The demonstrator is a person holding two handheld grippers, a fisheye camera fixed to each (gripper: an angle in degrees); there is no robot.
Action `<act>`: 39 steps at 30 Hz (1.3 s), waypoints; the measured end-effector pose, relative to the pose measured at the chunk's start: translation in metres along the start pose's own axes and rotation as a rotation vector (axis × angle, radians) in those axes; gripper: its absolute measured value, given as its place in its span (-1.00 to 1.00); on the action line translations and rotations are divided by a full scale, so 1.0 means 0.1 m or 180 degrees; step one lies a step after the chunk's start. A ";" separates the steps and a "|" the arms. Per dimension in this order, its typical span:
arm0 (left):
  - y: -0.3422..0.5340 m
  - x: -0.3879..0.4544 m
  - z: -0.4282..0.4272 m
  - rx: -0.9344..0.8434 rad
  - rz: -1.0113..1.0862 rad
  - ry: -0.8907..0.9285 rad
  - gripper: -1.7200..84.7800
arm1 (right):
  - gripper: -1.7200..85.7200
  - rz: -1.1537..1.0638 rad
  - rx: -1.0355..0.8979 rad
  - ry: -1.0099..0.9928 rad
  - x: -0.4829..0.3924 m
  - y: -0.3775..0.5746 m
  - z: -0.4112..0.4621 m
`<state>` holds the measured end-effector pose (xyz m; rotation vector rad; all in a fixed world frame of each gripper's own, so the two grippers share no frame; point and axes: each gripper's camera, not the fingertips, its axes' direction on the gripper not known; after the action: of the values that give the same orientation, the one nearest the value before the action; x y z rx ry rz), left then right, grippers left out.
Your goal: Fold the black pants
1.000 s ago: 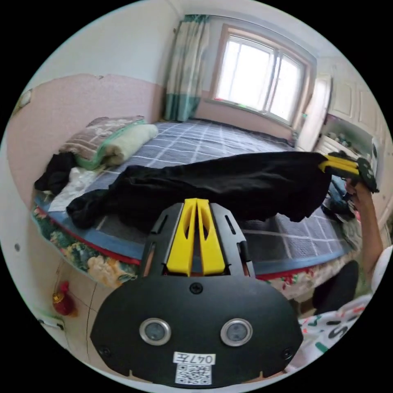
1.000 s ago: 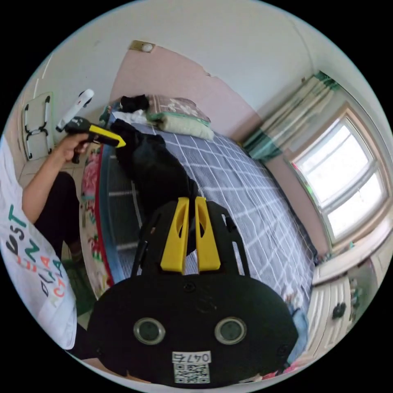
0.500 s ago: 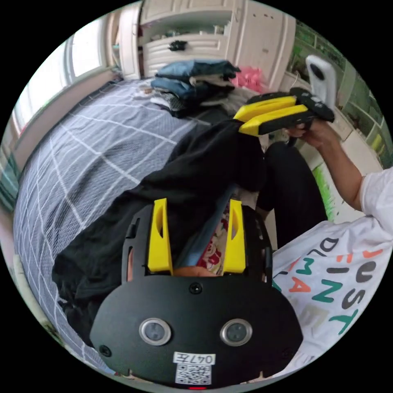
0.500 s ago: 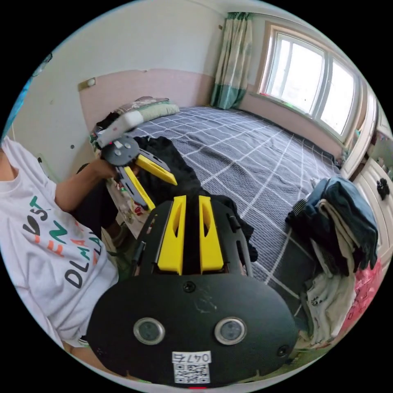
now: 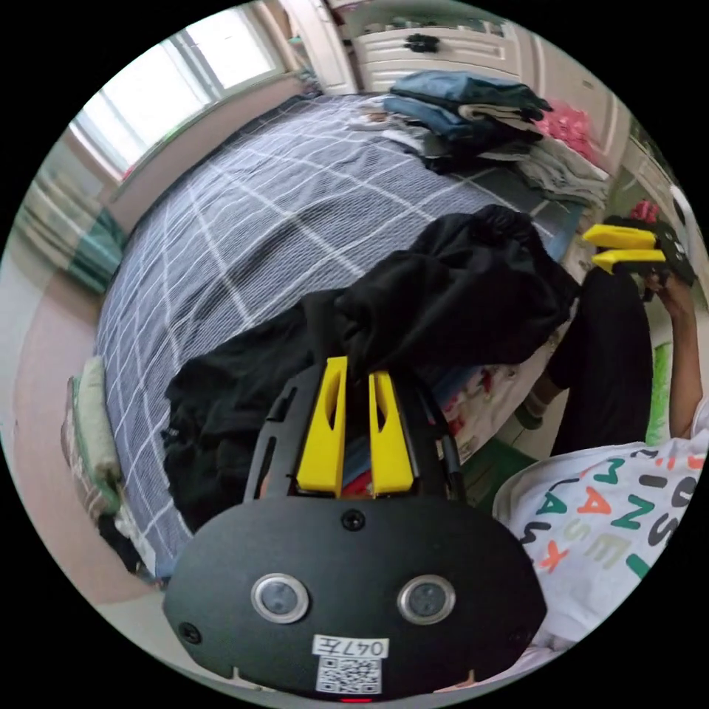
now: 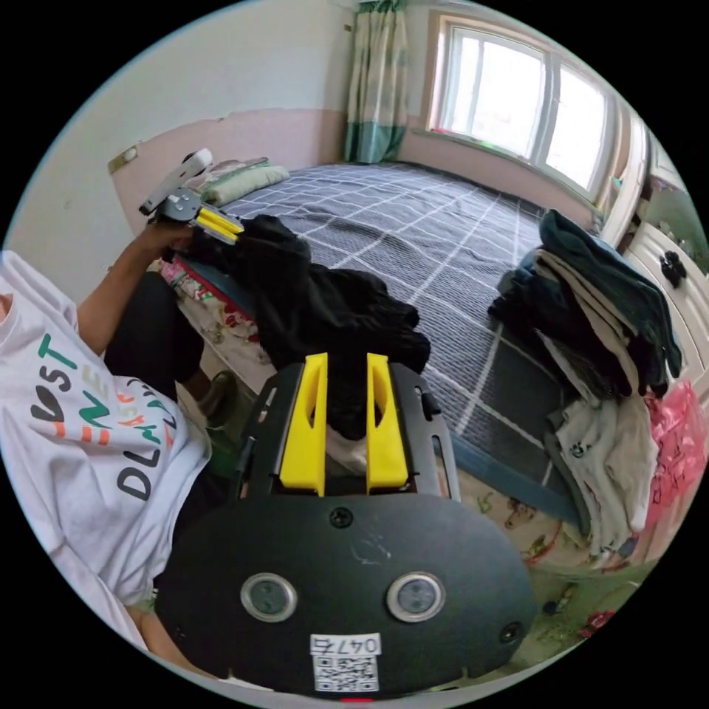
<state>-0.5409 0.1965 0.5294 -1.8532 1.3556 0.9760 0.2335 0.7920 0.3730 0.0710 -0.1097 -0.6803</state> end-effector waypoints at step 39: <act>0.38 0.89 -0.47 0.0442 -0.0319 0.0941 -0.81 | -0.96 -0.0080 0.0573 -0.2379 0.21 -0.46 0.10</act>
<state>-0.5513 0.1032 0.4759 -1.9927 1.4433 0.5577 0.2201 0.7428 0.3803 -0.0127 -0.8897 -0.6931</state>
